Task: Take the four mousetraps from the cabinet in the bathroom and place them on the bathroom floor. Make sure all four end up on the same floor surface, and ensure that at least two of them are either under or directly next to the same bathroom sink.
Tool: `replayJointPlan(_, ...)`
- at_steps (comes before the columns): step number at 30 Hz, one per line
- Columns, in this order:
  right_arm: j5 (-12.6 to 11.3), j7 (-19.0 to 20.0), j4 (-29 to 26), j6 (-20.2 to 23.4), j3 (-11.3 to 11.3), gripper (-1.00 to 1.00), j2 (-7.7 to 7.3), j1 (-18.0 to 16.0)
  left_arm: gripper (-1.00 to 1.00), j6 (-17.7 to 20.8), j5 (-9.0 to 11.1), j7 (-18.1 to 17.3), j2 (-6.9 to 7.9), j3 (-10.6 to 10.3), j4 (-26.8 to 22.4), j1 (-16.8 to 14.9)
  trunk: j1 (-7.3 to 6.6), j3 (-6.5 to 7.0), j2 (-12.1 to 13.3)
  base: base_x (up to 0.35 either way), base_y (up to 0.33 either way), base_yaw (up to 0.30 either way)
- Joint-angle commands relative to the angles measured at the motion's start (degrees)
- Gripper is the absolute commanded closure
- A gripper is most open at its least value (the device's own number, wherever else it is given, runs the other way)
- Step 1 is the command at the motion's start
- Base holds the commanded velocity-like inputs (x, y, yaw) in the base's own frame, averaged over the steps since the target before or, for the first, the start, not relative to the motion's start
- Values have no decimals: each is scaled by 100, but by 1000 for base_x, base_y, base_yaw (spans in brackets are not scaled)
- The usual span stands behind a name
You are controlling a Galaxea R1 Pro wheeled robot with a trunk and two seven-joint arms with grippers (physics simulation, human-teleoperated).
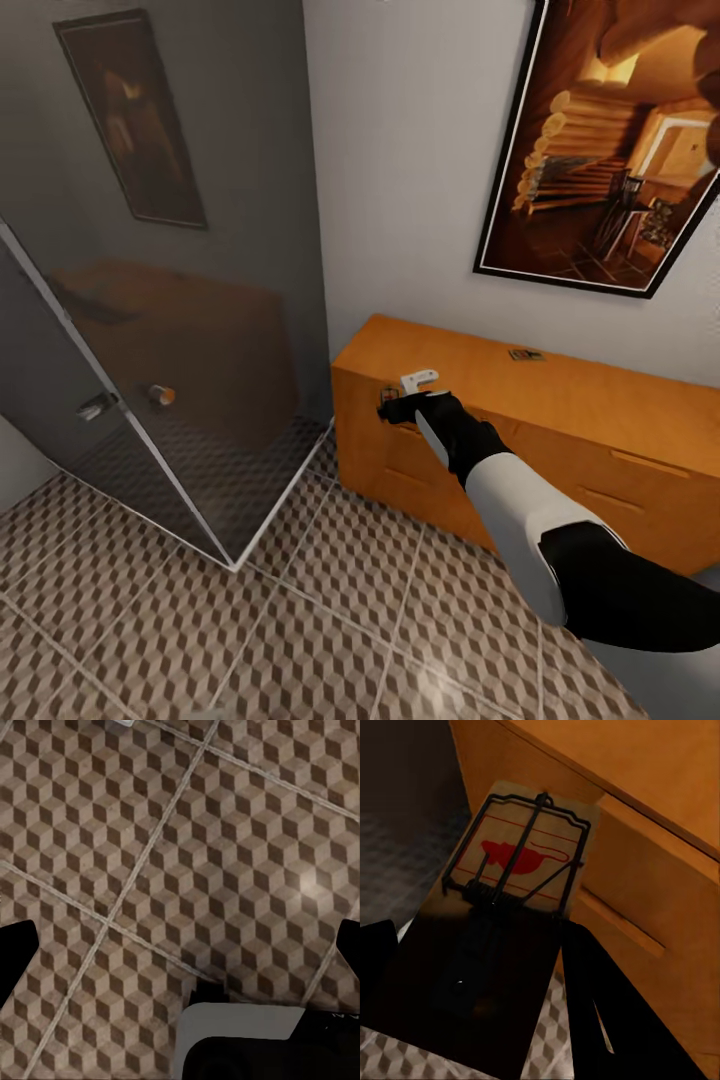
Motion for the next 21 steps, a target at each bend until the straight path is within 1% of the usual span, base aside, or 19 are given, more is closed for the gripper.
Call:
replayJointPlan(1,17,13,68,19,3,100,0,-6,-100,-29,21,15,-4,-48,18,-8,0,-11,-12,-237,0,0)
replayJointPlan(6,17,8,345,-38,3,100,0,-7,-100,-29,21,14,-4,-48,18,-8,0,-11,-12,-96,0,0)
replayJointPlan(10,19,8,692,-311,3,100,0,-6,-100,-29,20,14,-4,-48,18,-8,0,-11,-12,-17,0,0)
replayJointPlan(15,21,15,1388,-1030,3,100,0,-6,-100,-29,20,15,-4,-48,18,-8,0,-11,-12,-4,0,0)
replayJointPlan(18,28,16,2092,-1831,4,100,0,-1,-100,-29,20,15,-4,-48,18,-8,0,-11,-12,0,0,0)
replayJointPlan(19,32,16,2229,-2118,5,100,0,17,-100,-29,21,13,-4,-48,18,-8,0,-11,-12,0,0,0)
replayJointPlan(20,34,16,2276,-2251,4,100,0,47,-100,-29,23,11,-4,-48,18,-8,0,-11,-12,0,0,0)
replayJointPlan(21,37,16,2344,-2479,4,100,0,161,-100,-29,22,13,-4,-48,18,-8,0,-11,-12,0,0,0)
